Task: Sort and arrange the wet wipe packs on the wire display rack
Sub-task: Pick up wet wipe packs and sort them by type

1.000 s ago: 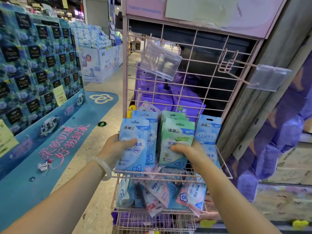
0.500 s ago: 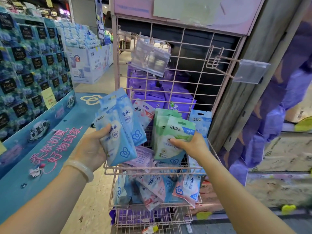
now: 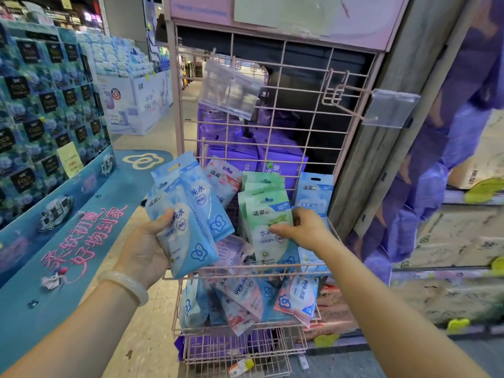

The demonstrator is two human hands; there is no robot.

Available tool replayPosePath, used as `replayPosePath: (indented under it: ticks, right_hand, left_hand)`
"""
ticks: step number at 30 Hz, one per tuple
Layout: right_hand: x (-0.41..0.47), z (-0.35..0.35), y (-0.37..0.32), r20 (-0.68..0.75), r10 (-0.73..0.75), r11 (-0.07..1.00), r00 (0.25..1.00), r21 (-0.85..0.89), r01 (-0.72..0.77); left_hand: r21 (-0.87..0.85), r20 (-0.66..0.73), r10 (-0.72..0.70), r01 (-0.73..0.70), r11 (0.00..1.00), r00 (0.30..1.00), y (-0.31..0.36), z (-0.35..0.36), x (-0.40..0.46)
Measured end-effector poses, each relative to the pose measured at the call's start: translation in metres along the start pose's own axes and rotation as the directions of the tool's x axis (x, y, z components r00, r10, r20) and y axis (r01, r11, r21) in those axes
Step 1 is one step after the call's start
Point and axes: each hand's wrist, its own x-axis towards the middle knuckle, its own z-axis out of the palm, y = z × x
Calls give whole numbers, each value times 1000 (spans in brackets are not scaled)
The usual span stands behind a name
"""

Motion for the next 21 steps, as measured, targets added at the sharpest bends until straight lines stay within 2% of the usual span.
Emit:
replayPosePath:
  ticks: [4, 9, 11, 14, 17, 19, 21]
  right_hand:
    - [-6, 0, 7, -68, -64, 998, 996, -5, 64]
    - [-10, -4, 13, -91, -16, 996, 996, 89, 24]
    - [-11, -7, 9, -120, -43, 993, 992, 104, 55]
    - [-16, 3, 3, -69, -96, 995, 993, -48, 92]
    - [-17, 9, 12, 0, -65, 980, 998, -191, 64]
    - [-15, -8, 23, -81, -37, 982, 996, -190, 22]
    - [-11, -32, 35, -255, -13, 990, 967, -142, -24]
  left_hand:
    - [15, 26, -22, 21, 1000, 999, -6, 14, 1]
    - [8, 112, -29, 28, 1000, 993, -16, 31, 1]
    - [9, 126, -8, 6, 1000, 992, -18, 39, 0]
    - [6, 142, 18, -19, 1000, 990, -24, 51, -1]
    - [35, 164, 20, -26, 999, 986, -33, 64, -6]
    - [37, 142, 44, -49, 998, 989, -35, 67, -11]
    - [46, 141, 48, -55, 997, 989, -36, 66, -11]
